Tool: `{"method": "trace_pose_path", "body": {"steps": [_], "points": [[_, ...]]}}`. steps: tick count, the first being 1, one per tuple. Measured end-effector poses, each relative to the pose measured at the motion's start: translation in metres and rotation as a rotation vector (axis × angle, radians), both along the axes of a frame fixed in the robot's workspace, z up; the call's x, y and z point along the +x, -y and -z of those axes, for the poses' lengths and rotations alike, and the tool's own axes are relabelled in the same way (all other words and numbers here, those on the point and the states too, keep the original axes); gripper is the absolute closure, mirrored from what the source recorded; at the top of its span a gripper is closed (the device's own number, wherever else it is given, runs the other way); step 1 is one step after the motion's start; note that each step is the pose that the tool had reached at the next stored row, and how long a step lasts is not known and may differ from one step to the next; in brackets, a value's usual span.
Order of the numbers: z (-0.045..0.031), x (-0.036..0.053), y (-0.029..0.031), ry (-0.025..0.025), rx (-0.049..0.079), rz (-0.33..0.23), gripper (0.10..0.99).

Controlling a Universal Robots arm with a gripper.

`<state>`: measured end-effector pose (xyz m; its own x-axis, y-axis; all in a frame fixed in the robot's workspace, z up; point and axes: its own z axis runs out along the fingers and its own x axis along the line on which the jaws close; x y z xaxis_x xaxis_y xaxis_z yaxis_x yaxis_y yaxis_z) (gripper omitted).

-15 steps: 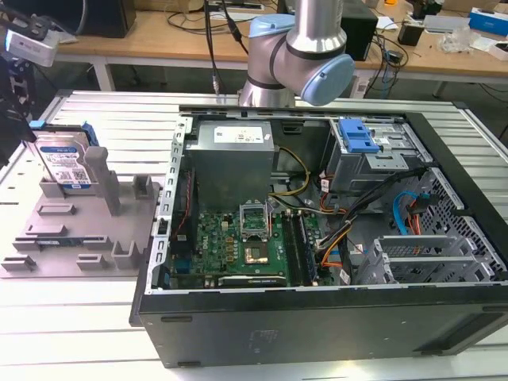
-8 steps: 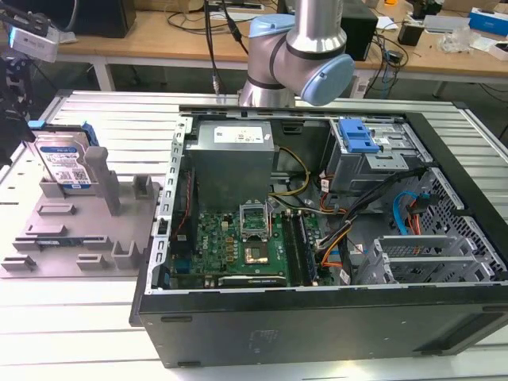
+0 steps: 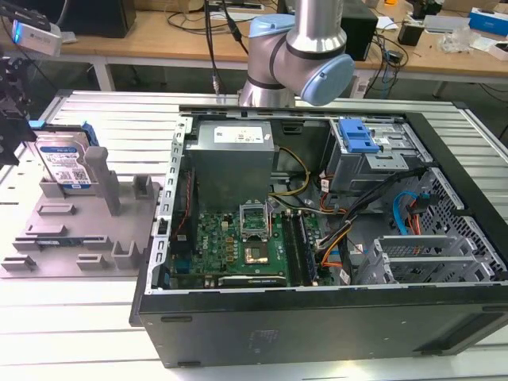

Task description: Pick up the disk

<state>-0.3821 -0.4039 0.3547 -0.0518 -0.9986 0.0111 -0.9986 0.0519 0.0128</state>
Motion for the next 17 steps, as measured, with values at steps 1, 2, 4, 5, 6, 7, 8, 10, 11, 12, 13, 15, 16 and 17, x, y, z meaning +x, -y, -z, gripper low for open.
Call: {"method": "trace_pose_path", "body": {"steps": [1, 2, 4, 5, 6, 7, 8, 10, 11, 12, 13, 15, 16, 17], "points": [[0.0000, 0.0000, 0.0000, 0.0000, 0.000, -0.001, 0.545], [0.0000, 0.0001, 0.0000, -0.0001, 0.000, -0.003, 0.545], [0.0000, 0.0001, -0.0002, 0.0000, 0.000, -0.004, 0.545], [0.0001, 0.0002, -0.0031, 0.0001, 0.000, -0.004, 0.545], [0.0001, 0.0000, -0.0100, -0.0001, 0.000, -0.004, 0.545], [0.0002, -0.0002, -0.0176, 0.0000, 0.000, -0.004, 0.545], [0.0002, -0.0006, -0.0261, -0.0001, 0.000, -0.004, 0.545], [0.0002, -0.0009, -0.0349, 0.0000, 0.000, -0.004, 0.545], [0.0003, -0.0012, -0.0397, 0.0001, 0.000, -0.004, 0.545], [0.0002, -0.0020, -0.0472, -0.0001, 0.000, -0.004, 0.545], [0.0003, -0.0033, -0.0563, 0.0000, 0.000, -0.004, 0.545], [0.0003, -0.0062, -0.0695, 0.0000, 0.000, -0.004, 0.545], [0.0003, -0.0072, -0.0728, 0.0000, 0.000, -0.004, 0.545], [0.0004, -0.0089, -0.0771, 0.0001, 0.000, -0.006, 0.545]]}}
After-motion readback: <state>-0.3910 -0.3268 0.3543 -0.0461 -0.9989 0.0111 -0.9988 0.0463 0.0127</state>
